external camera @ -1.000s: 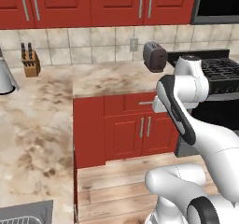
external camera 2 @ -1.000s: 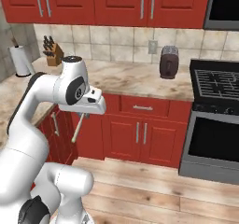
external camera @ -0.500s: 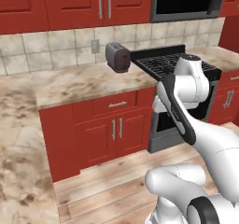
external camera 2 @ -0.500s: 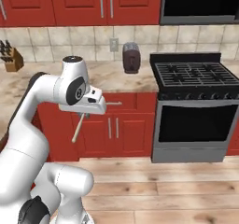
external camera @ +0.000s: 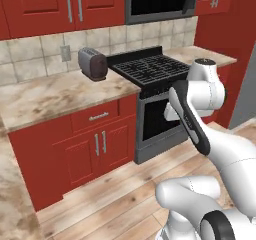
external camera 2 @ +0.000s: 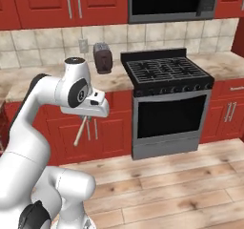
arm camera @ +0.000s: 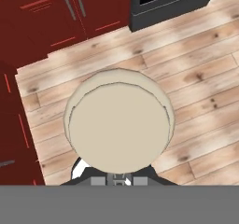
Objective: Pick up the bar soap and dish brush from the sink, and place them back in the cabinet, and close the cabinet doors.
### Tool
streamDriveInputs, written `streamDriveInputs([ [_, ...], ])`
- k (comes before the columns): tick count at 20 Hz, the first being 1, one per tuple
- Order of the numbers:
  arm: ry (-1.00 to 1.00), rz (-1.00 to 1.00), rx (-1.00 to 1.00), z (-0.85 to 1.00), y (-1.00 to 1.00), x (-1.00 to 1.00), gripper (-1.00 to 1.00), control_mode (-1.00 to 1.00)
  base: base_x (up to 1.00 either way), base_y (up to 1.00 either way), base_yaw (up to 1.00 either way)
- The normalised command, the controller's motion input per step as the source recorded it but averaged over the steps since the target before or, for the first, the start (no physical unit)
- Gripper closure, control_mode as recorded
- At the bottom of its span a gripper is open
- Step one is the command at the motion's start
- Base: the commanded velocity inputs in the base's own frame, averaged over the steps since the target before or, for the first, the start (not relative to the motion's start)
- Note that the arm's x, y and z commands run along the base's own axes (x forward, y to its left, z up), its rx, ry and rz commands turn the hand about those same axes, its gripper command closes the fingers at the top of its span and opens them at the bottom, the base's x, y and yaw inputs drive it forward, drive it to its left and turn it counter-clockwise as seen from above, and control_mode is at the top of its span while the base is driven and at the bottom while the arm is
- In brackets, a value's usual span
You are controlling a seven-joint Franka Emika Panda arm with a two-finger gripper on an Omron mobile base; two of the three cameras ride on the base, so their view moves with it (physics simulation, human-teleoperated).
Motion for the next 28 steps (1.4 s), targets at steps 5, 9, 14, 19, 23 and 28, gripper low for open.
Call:
streamDriveInputs([
  [5, 0.00, 0.00, 0.00, 0.00, 0.00, 0.00, 1.00, 1.00, 0.03, -0.18, -0.32],
  [9, 0.00, 0.00, 0.00, 0.00, 0.00, 0.00, 1.00, 1.00, 0.06, -0.21, -0.30],
  [14, 0.00, 0.00, 0.00, 0.00, 0.00, 0.00, 1.00, 1.00, 0.10, -0.23, -0.31],
  [19, 0.00, 0.00, 0.00, 0.00, 0.00, 0.00, 1.00, 1.00, 0.09, -0.28, -0.31],
  [23, 0.00, 0.00, 0.00, 0.00, 0.00, 0.00, 1.00, 1.00, 0.11, -0.29, -0.32],
  [28, 0.00, 0.00, 0.00, 0.00, 0.00, 0.00, 1.00, 1.00, 0.16, -0.28, -0.35],
])
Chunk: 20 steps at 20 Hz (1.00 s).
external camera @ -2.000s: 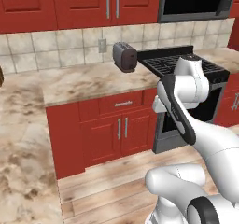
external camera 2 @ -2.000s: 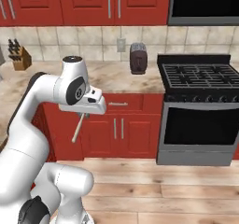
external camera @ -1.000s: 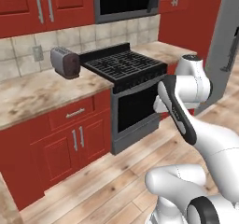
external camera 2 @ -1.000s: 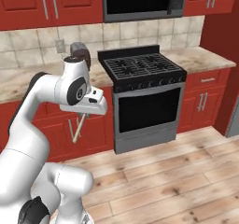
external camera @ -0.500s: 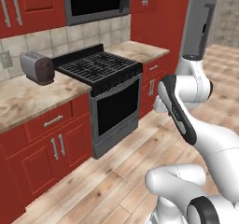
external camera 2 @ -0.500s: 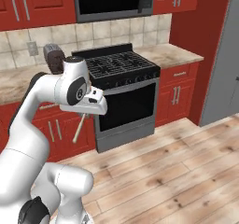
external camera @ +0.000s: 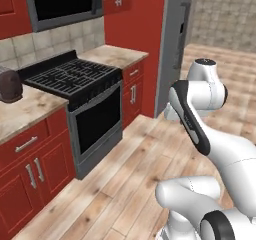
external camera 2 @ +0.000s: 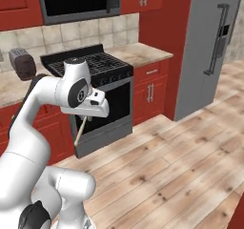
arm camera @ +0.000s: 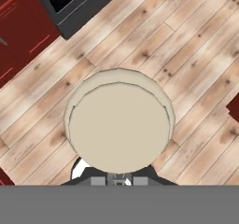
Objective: Pick up the bar soap and dish brush from the sink, and place them back in the cabinet, and close the cabinet doors.
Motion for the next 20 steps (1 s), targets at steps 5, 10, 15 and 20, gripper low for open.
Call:
streamDriveInputs([
  [5, 0.00, 0.00, 0.00, 0.00, 0.00, 0.00, 1.00, 1.00, 0.21, -0.31, -0.36],
  [10, 0.00, 0.00, 0.00, 0.00, 0.00, 0.00, 1.00, 1.00, 0.22, -0.30, -0.36],
  [15, 0.00, 0.00, 0.00, 0.00, 0.00, 0.00, 1.00, 1.00, 0.24, -0.28, -0.38],
  [20, 0.00, 0.00, 0.00, 0.00, 0.00, 0.00, 1.00, 1.00, 0.25, -0.28, -0.38],
])
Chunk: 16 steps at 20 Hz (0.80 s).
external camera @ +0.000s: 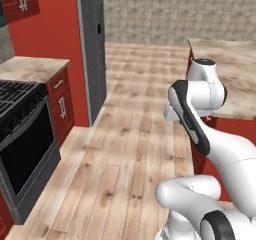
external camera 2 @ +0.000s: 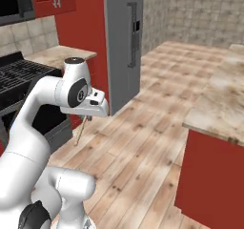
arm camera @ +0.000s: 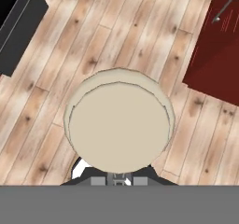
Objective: Pick up the bar soap and dish brush from the sink, and place them back in the cabinet, and close the cabinet doors.
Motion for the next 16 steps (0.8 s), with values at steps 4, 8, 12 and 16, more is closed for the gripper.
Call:
streamDriveInputs([
  [4, 0.00, 0.00, 0.00, 0.00, 0.00, 0.00, 1.00, 1.00, 0.24, -0.29, -0.38],
  [8, 0.00, 0.00, 0.00, 0.00, 0.00, 0.00, 1.00, 1.00, 0.25, -0.28, -0.38],
  [12, 0.00, 0.00, 0.00, 0.00, 0.00, 0.00, 1.00, 1.00, 0.25, -0.28, -0.38],
  [16, 0.00, 0.00, 0.00, 0.00, 0.00, 0.00, 1.00, 1.00, 0.22, -0.27, -0.38],
])
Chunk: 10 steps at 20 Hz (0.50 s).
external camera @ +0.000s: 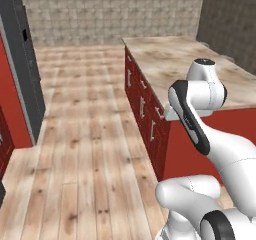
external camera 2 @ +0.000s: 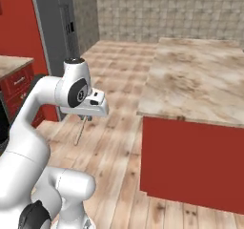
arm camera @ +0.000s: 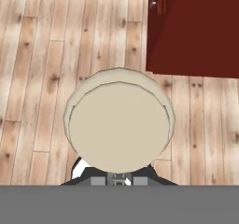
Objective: Pick up the bar soap and dish brush from the sink, and place them back in the cabinet, and close the cabinet doors.
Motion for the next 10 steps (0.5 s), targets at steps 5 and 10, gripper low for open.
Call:
streamDriveInputs([
  [5, 0.00, 0.00, 0.00, 0.00, 0.00, 0.00, 1.00, 1.00, 0.26, -0.24, -0.39],
  [10, 0.00, 0.00, 0.00, 0.00, 0.00, 0.00, 1.00, 1.00, 0.28, -0.22, -0.40],
])
